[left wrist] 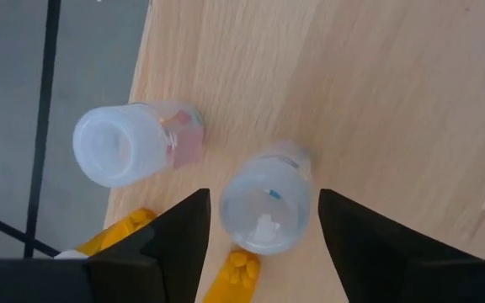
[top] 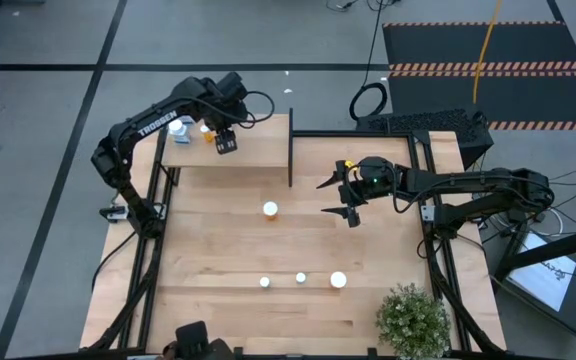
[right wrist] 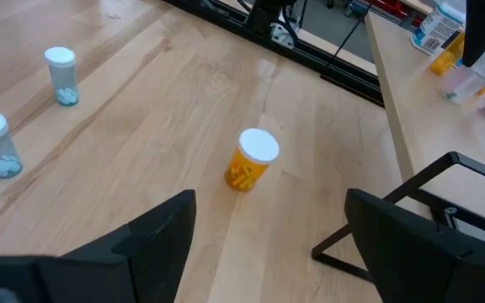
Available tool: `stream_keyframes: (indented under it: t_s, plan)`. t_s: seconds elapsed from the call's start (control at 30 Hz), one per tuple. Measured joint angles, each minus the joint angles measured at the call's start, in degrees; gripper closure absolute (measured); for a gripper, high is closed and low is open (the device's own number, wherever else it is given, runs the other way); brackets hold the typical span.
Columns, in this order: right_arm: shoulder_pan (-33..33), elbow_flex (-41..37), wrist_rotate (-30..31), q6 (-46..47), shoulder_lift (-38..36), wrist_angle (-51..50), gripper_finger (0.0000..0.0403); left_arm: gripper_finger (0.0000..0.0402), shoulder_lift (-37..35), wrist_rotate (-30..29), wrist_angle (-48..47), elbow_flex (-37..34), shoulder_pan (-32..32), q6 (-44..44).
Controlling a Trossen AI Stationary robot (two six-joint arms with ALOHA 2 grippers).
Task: Pick and place medicine bottles onto shelf by color
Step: Put the transparent pill bottle on the shelf aligned with the other transparent pill bottle, then put the bottom large orange pill bottle on the shelf
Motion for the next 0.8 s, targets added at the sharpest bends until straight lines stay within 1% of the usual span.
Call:
stream_keyframes:
  t_s: [0.23, 0.67, 0.8]
  plan:
    - [0.00, 0.00, 0.00, 0.00, 0.00, -0.02, 0.0106, 0.0178, 0.00, -3.78, -0.60, 0.00, -0.75, 0.77]
    - [0.00, 0.00, 0.00, 0.00, 0.00, -0.02, 0.0106, 0.0179, -0.09, -4.28, -1.39, 0.00, -1.81, 2.02]
    - [0.00, 0.01, -0.01, 0.02, 0.00, 0.00, 0.0106, 0.0179, -0.09, -8.60, -2.20, 0.00, -2.85, 1.07]
